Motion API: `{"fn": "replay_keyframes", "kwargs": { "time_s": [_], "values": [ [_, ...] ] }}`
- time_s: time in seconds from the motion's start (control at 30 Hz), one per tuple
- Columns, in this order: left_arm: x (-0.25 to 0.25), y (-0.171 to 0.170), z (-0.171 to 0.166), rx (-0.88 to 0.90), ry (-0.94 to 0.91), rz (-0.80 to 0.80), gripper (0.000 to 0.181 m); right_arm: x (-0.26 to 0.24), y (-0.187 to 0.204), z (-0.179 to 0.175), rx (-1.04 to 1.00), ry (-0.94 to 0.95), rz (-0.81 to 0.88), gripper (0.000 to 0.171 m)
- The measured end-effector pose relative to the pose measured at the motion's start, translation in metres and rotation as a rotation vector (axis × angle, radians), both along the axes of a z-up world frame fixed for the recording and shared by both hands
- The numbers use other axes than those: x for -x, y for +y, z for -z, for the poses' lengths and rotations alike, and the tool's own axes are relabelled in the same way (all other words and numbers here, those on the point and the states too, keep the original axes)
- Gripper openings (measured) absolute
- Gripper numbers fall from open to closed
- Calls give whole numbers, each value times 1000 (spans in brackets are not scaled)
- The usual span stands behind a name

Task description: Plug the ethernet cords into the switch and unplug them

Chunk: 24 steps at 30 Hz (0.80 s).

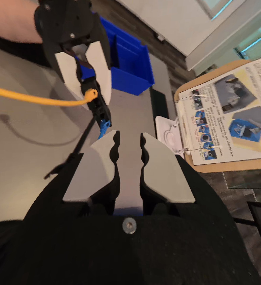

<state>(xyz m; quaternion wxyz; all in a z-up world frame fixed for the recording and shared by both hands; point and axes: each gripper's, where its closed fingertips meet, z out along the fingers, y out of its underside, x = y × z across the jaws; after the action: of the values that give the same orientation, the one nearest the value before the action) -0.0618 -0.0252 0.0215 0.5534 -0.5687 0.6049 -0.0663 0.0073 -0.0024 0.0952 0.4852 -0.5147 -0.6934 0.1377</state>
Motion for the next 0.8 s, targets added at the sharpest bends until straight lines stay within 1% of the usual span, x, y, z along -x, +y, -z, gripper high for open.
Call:
{"fn": "replay_keyframes", "kwargs": {
  "time_s": [0.07, 0.13, 0.23, 0.33, 0.4, 0.5, 0.63, 0.67, 0.73, 0.8],
  "values": [
    [4, -2, -10, -8, -27, 4, 29, -5, 10, 0, 24, 85, 47, 25],
    [9, -4, -20, -16, -52, 4, 29, -7, 17, 7, 74, 127, 72, 29],
    [18, -9, -37, -26, -98, 17, 29, 4, 8, 9, 126, 201, -6, 32],
    [23, -14, -49, -42, -118, 22, 29, 9, 11, 0, 139, 299, -4, 32],
    [25, -17, -54, -62, -123, 23, 29, 10, 18, -9, 201, 388, 5, 32],
    [24, -26, -65, -34, -181, 68, 29, 15, 20, -2, 271, 406, -29, 32],
    [29, -36, -81, -9, -254, 112, 29, 31, 23, 26, 245, 330, -36, 36],
    [30, -38, -84, -8, -271, 119, 29, 37, 19, 31, 269, 324, -65, 39],
    [31, -42, -90, 4, -305, 138, 29, 54, 2, 30, 301, 374, -192, 42],
    [31, -45, -94, 22, -335, 157, 29, 72, -17, 22, 248, 470, -301, 48]
  ]
}}
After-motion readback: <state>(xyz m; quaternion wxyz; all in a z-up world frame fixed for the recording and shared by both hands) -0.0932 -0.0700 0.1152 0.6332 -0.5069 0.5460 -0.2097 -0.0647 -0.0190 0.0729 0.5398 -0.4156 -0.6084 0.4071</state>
